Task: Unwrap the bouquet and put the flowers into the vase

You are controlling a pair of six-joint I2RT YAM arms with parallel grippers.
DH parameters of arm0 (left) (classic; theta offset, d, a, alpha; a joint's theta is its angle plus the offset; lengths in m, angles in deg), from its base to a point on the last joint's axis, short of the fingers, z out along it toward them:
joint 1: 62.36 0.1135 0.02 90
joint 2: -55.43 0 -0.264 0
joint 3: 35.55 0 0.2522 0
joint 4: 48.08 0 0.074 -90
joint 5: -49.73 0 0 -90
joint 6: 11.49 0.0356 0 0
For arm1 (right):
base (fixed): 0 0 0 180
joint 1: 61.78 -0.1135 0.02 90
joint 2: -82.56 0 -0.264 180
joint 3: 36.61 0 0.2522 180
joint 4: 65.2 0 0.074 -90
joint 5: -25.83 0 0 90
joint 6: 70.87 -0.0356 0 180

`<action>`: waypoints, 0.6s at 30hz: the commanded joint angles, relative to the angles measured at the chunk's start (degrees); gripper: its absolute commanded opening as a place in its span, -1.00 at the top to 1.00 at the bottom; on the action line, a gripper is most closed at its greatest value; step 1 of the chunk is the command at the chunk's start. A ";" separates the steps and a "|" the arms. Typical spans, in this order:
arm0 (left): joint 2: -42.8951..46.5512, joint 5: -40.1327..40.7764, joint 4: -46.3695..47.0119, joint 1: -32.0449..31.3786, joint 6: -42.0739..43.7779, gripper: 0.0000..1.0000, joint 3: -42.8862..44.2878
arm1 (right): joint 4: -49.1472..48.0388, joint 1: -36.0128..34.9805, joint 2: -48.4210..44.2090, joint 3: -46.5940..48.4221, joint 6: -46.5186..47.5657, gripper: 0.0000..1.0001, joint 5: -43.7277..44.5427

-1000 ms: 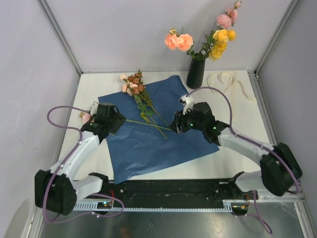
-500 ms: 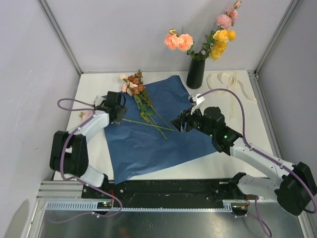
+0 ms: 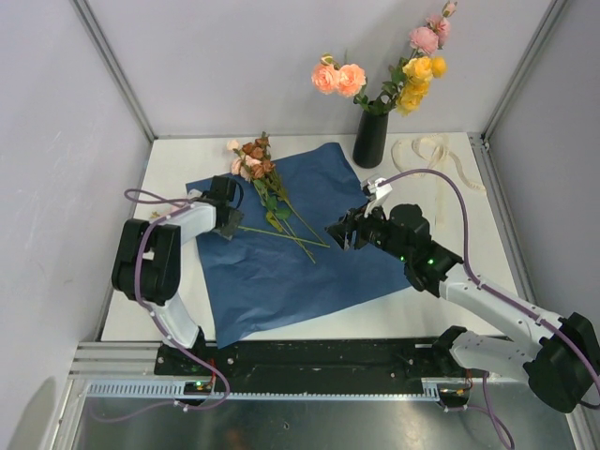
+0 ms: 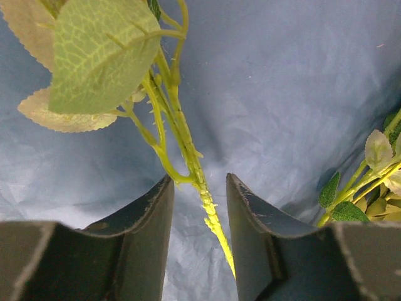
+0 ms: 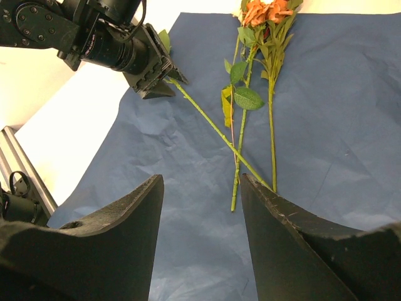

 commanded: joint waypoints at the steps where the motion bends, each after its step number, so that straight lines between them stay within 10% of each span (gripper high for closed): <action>1: -0.41 1.88 1.36 0.33 -1.39 0.22 1.81 | -2.74 -0.32 -0.43 -0.01 0.85 -0.15 1.01; 11: 5.56 2.84 1.48 1.18 2.13 0.93 0.55 | -2.70 -0.36 -0.61 -0.03 1.07 -0.16 1.61; 18: 18.03 2.45 1.48 0.72 12.16 1.00 -0.58 | -7.26 -0.08 0.35 -1.03 -5.26 -0.17 0.10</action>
